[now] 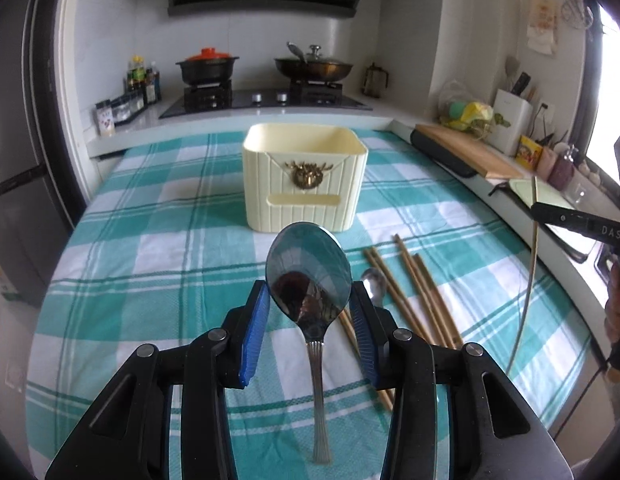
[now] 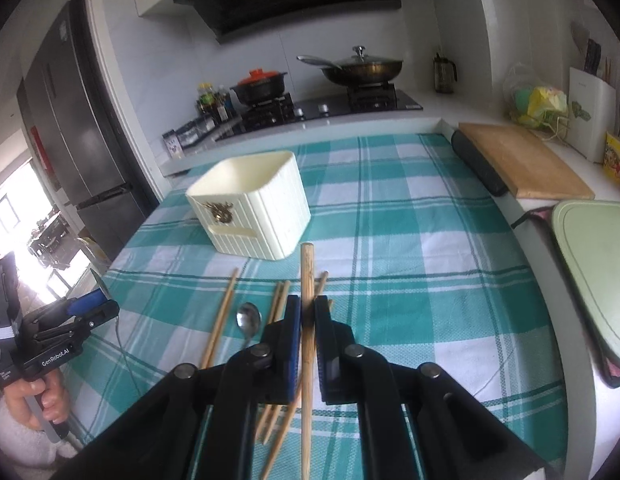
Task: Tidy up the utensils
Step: 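Lower the spoon into the cream holder with the left tool while the right tool drops its chopstick in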
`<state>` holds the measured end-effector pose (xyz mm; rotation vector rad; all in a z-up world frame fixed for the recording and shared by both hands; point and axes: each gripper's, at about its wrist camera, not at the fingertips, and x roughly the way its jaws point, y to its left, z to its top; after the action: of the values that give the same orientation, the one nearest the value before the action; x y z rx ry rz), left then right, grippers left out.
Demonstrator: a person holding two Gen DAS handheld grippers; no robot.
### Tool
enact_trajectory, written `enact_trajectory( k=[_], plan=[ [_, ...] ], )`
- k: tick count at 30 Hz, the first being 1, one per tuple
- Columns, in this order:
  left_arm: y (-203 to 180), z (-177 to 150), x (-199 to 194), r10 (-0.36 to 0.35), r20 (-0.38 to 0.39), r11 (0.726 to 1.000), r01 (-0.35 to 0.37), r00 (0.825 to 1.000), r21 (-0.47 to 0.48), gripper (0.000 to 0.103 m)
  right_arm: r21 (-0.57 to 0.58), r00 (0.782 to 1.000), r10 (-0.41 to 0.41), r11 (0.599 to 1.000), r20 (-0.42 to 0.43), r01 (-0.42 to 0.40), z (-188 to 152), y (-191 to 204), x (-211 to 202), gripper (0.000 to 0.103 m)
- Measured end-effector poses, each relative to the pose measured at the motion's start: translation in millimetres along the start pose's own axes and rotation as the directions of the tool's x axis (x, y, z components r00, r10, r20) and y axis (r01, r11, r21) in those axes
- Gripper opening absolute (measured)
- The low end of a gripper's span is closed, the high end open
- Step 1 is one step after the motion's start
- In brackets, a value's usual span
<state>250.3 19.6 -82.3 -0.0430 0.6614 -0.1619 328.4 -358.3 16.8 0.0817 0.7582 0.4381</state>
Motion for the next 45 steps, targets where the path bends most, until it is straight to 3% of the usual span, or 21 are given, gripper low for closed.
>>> enact_trajectory(
  k=[9, 18, 22, 28, 36, 38, 40, 45],
  plan=[
    [2.3, -0.5, -34.0, -0.028, 0.069, 0.999, 0.03, 0.997, -0.026, 0.041, -0.071, 0.985, -0.023, 0.997, 0.17, 0.036, 4.3, 28.8, -53.0, 0.007],
    [16.2, 28.2, -38.1, -0.092, 0.063, 0.994, 0.095, 0.994, -0.058, 0.041, -0.09, 0.978, -0.014, 0.995, 0.206, 0.033, 34.0, 36.1, -45.3, 0.007],
    [25.6, 64.6, -38.6, -0.11, 0.071, 0.993, 0.112, 0.991, -0.029, 0.041, -0.118, 0.976, 0.009, 0.993, 0.22, 0.018, 62.9, 43.1, -29.8, 0.007],
    [37.9, 140.8, -32.5, -0.079, 0.129, 0.997, 0.078, 0.989, 0.011, 0.041, -0.108, 0.967, 0.041, 0.994, 0.25, -0.014, 132.8, 54.6, 7.7, 0.007],
    [64.6, 236.4, 6.1, -0.014, 0.248, 0.996, 0.034, 0.969, -0.077, 0.041, -0.111, 0.91, 0.093, 0.992, 0.403, -0.052, 215.1, 73.0, 57.5, 0.007],
    [69.3, 246.5, 27.9, -0.003, 0.251, 0.994, 0.031, 0.968, -0.106, 0.041, -0.115, 0.916, 0.089, 0.992, 0.39, -0.048, 224.3, 74.6, 84.0, 0.007],
    [73.2, 249.0, 54.7, 0.001, 0.228, 0.991, 0.029, 0.974, -0.13, 0.041, -0.116, 0.938, 0.081, 0.992, 0.338, -0.044, 227.4, 75.2, 115.2, 0.007],
    [71.3, 237.4, 128.6, 0.005, 0.075, 0.991, 0.005, 0.997, -0.136, 0.041, -0.095, 0.987, 0.062, 0.994, 0.147, -0.048, 215.8, 64.6, 186.8, 0.007]
  ],
)
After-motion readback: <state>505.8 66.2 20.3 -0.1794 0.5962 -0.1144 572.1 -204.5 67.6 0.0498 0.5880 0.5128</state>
